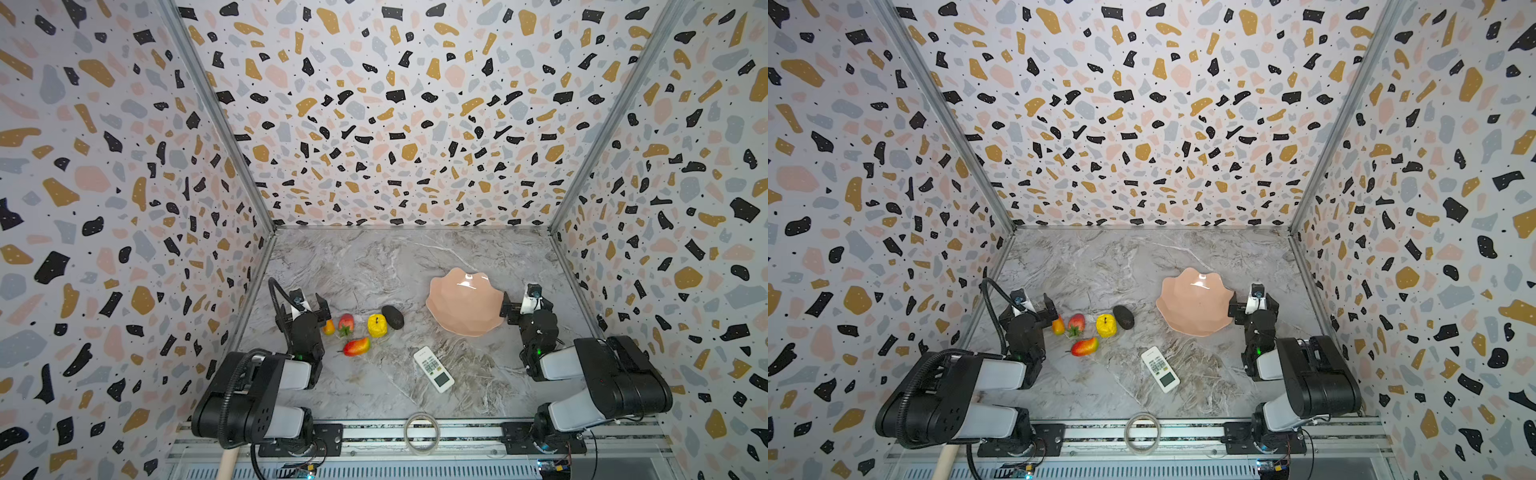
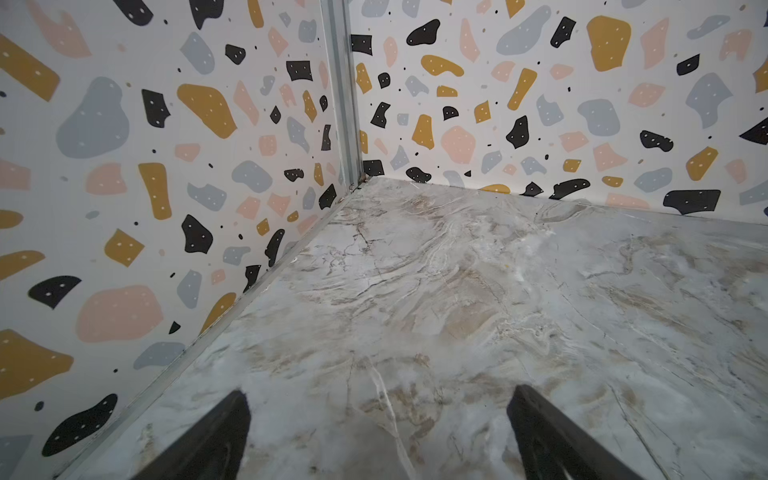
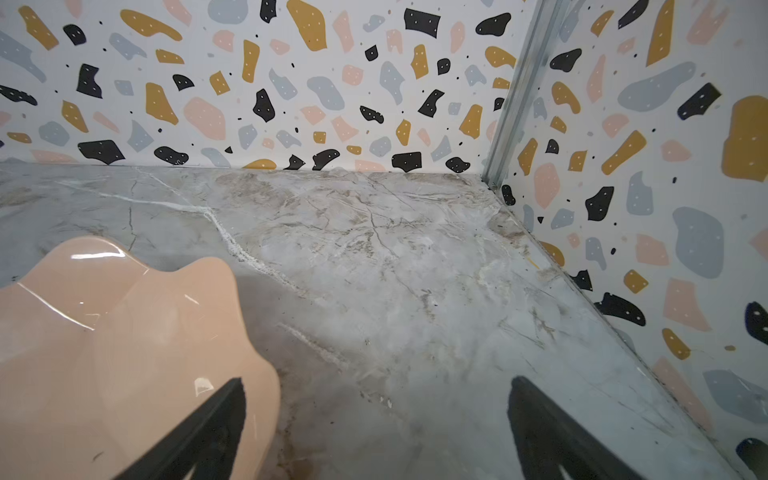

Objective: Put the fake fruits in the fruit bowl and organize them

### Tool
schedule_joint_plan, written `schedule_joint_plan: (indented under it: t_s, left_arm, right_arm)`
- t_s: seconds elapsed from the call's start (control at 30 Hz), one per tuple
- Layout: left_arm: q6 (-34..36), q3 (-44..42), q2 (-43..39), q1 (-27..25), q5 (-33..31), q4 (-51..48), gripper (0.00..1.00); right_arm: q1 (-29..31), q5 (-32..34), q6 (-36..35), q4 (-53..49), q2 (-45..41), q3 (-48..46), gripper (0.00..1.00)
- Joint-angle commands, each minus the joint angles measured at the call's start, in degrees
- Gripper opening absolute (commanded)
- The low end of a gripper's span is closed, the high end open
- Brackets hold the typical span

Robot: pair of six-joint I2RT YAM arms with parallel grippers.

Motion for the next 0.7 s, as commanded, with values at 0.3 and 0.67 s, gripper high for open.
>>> schedule_joint_plan:
  t_s: [0.3, 0.67]
  left_arm:
    - [0.51, 0.01, -0.20, -0.20, 0.06, 3.14, 1.00]
    - [0.52, -0.07, -0.27, -0.20, 0.14, 3.12, 1.00]
  right_arm:
    - [-0.82, -1.56, 0.67, 0.50, -0.55, 0.44, 0.99]
    - [-0.71, -1.45, 0.61, 0.14, -0.69, 0.59, 0.99]
